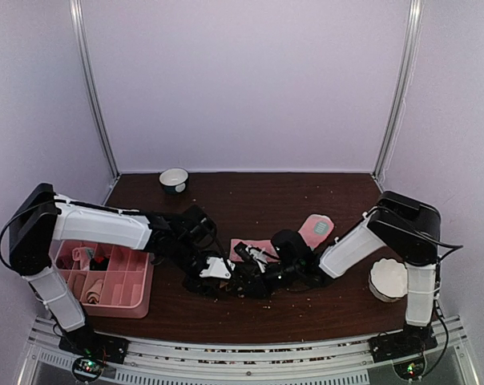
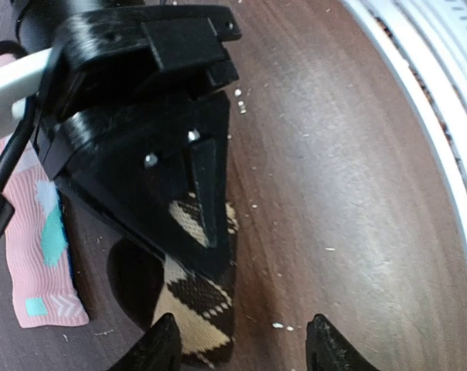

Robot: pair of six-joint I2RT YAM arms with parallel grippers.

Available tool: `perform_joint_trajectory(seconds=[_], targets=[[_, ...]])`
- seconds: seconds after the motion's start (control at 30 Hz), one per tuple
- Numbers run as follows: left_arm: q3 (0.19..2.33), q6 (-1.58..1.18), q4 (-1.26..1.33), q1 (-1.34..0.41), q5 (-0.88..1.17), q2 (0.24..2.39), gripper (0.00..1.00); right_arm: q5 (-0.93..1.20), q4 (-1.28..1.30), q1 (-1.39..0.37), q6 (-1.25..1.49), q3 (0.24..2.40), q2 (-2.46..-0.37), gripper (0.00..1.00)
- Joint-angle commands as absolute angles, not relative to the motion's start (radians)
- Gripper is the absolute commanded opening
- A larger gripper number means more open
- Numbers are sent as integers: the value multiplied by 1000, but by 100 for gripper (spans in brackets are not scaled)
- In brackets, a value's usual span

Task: Roll the socks
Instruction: Roll the sock.

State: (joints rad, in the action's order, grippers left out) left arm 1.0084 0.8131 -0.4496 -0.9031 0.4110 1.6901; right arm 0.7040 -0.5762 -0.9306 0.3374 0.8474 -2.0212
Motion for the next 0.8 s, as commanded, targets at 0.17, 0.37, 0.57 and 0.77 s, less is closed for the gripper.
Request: perform_joint_trajectory(seconds=[0.17,0.37,0.57,0.77], targets=[[1053,847,-350,-952,248,1785,51,711,-307,-909,463,824,-2138,9],[1026,848,-304,-951,166,1824,48,736,-339,-908,510,821,-2165,14],[1064,849,-356,-949,154,1888,21,700,-399,-899,516,774,-2105,39],[1146,805,-483,-912,270,1919,5,501,-446,-898,416,662,-1951,100]])
